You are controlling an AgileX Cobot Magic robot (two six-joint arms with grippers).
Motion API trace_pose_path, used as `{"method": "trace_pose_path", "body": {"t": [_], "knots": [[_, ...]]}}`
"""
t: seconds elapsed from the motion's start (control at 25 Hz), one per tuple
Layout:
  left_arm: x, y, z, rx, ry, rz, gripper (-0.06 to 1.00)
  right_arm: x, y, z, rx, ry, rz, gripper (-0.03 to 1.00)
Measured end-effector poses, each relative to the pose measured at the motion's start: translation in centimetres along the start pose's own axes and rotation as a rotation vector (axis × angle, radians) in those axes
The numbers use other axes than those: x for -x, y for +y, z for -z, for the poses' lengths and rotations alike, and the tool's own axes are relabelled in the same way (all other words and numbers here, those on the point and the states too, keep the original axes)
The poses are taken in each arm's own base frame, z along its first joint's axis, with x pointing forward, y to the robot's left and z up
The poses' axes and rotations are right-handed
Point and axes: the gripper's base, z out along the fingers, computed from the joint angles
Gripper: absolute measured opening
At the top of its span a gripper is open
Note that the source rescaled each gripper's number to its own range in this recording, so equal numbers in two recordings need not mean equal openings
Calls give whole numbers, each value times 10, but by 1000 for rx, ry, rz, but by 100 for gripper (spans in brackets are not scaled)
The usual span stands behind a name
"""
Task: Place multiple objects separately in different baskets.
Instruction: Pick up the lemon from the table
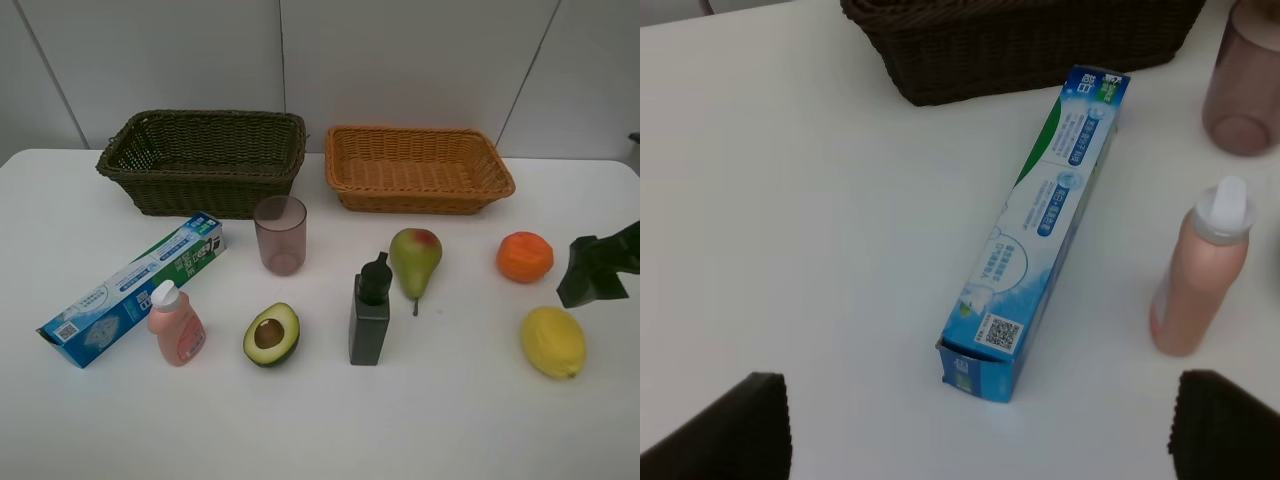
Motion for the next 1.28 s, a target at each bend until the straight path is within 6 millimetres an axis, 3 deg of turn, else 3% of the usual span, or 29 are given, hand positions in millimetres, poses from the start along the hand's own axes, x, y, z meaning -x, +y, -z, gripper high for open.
{"method": "trace_pose_path", "body": {"t": [0.84, 1.28], "knots": [[0, 0, 0, 0, 0, 0, 100, 19, -6, -88, 55, 193, -25, 100], [0, 0, 0, 0, 0, 0, 100, 21, -4, -112, 67, 231, -25, 100]]}}
